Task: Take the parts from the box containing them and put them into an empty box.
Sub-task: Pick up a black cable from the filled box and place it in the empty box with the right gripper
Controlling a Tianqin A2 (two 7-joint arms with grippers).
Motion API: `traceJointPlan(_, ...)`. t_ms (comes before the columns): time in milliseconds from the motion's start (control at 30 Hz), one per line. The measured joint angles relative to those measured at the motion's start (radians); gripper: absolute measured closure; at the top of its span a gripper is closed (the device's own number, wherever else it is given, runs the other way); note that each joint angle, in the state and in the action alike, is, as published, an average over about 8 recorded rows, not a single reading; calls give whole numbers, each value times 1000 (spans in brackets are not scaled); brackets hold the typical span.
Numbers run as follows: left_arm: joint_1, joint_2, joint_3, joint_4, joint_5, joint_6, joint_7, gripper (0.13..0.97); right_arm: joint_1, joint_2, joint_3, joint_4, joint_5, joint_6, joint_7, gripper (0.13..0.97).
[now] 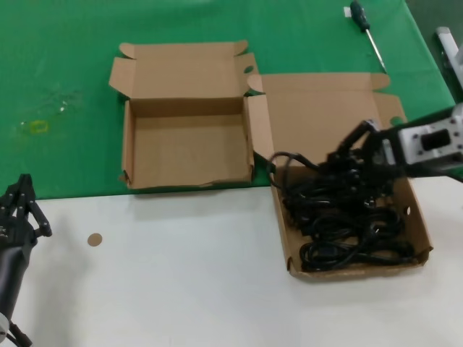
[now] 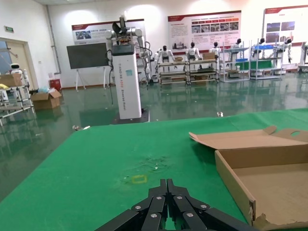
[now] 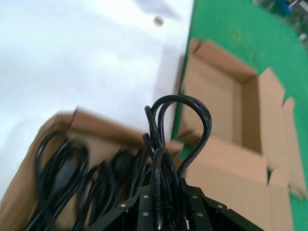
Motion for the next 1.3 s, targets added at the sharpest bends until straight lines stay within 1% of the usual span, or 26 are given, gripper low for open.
traceJointPlan(267,0,0,0,0,0,0,0,945,35,-102,-17,5,-11,45,73,861)
traceJointPlan(767,0,0,0,0,0,0,-1,945,87,-355,-101,-65,-126,202,171,862)
traceJointPlan(1067,0,0,0,0,0,0,0,945,115,-478,-135,-171,-172,288,163,863)
traceJointPlan(1300,0,0,0,0,0,0,0,945,128,-531,-139,-274,-171,345,111,863)
